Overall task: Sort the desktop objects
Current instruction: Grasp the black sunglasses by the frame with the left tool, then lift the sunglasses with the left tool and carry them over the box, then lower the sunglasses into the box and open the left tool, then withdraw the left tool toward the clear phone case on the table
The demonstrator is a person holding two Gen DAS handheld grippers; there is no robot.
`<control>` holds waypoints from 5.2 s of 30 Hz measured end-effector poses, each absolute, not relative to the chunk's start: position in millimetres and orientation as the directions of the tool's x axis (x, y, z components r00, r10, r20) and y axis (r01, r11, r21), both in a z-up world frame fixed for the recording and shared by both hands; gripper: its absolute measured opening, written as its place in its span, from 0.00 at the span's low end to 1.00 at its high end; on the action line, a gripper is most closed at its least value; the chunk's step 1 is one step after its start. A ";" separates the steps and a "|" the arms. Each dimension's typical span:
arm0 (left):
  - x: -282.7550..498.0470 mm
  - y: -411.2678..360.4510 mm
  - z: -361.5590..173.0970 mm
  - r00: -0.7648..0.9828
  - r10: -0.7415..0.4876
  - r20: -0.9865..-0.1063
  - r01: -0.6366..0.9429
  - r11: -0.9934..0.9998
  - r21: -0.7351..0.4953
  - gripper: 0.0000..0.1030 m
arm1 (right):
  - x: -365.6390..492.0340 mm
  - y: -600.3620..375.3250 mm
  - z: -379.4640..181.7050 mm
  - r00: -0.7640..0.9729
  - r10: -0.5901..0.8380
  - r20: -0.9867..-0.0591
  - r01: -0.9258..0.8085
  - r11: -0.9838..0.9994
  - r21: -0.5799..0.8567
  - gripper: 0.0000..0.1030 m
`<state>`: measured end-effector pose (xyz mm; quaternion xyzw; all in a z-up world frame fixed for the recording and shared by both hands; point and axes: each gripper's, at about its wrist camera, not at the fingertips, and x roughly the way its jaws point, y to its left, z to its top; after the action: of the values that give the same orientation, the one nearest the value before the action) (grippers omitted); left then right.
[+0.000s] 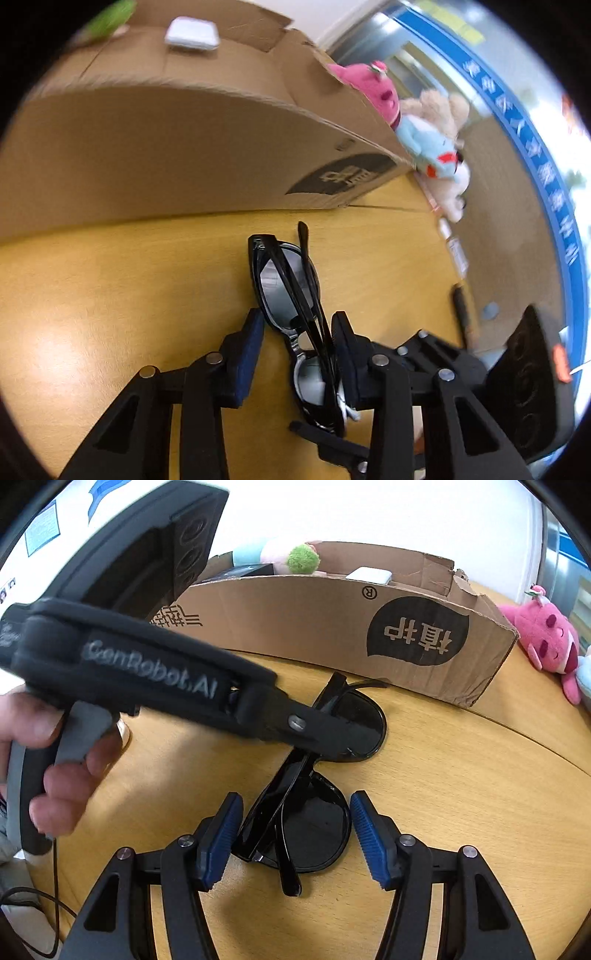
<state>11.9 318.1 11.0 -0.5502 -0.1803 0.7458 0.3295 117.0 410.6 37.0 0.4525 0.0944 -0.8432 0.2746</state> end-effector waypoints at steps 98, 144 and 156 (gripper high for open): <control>-233.5 203.7 26.9 -0.222 0.544 -0.809 0.038 -0.824 -0.565 0.09 | -165.2 273.3 57.0 -0.154 -0.416 -0.896 0.567 -0.780 0.265 0.21; 71.6 206.0 197.0 -0.849 0.214 -0.483 -0.210 -0.976 -0.064 0.77 | 57.8 348.6 194.5 -0.736 -0.359 -0.575 0.425 -0.905 0.020 1.00; 111.9 146.5 129.2 -0.749 0.168 -0.641 -0.098 -0.985 -0.143 0.77 | 88.1 317.4 112.4 -0.490 -0.478 -0.729 0.576 -0.805 0.141 1.00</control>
<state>111.9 146.5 129.2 -0.3468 -0.0502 0.9339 0.0711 88.1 317.4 112.4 0.4018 0.0610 -0.8609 0.3063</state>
